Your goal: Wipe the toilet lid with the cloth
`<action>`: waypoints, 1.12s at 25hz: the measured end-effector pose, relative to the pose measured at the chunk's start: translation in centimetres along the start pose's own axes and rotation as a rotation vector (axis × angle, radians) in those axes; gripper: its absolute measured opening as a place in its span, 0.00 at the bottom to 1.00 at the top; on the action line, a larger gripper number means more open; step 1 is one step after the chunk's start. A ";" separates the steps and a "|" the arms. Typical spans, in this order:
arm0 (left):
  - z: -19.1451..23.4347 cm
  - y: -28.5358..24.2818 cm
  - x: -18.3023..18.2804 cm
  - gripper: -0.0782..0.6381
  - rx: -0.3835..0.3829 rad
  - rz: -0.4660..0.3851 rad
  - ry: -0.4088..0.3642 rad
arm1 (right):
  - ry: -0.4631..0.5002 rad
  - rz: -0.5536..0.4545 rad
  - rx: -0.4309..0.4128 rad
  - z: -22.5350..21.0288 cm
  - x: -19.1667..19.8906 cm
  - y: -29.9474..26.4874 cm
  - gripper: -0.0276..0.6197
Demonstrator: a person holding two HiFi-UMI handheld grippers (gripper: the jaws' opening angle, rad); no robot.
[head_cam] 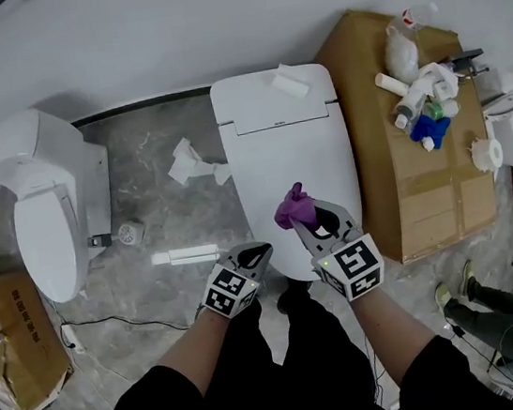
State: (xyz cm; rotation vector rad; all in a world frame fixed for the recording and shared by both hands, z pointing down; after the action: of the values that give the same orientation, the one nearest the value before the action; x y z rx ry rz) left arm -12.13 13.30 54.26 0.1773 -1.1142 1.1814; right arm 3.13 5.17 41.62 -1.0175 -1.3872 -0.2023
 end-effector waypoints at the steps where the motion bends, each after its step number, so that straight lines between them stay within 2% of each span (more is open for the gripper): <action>1: 0.4 0.6 -0.4 0.13 -0.004 -0.016 -0.003 | -0.005 0.008 0.003 -0.2 0.3 -1.6 0.19; 4: 2.4 1.7 -1.2 0.13 -0.033 -0.063 -0.014 | -0.009 0.028 -0.014 -1.0 1.8 -7.1 0.19; 7: 4.6 2.4 -1.4 0.13 -0.092 -0.104 -0.003 | 0.007 0.056 -0.053 -2.3 4.0 -12.8 0.19; 11: 6.9 2.7 -1.9 0.13 -0.170 -0.173 0.038 | 0.061 0.103 -0.088 -4.3 6.3 -19.7 0.19; 16: 8.6 2.2 -3.0 0.13 -0.194 -0.232 0.054 | 0.175 0.190 -0.092 -6.0 8.1 -26.5 0.19; 19: 8.8 1.9 -3.5 0.13 -0.194 -0.240 0.059 | 0.242 0.217 -0.097 -5.9 8.4 -28.4 0.19; 22: 8.9 1.3 -3.8 0.13 -0.198 -0.230 0.062 | 0.265 0.220 -0.096 -6.6 8.5 -28.5 0.19; 28: 7.9 -2.2 -4.7 0.13 -0.148 -0.192 0.063 | 0.241 0.238 0.028 -14.3 9.9 -24.4 0.19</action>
State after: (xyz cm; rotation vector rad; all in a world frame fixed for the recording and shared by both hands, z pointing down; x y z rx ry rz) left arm -14.81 4.33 55.51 0.1292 -1.0987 0.9249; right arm -0.41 -14.66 63.81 -1.0876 -1.0391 -0.1234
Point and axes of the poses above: the fingertips, and each gripper's own axes: y backward along the fingers, z to its left, x out of its underside, the point moved 9 cm from there along y, backward along the fingers, and after that the axes turned 7 degrees about -z, right-handed, at the moved point
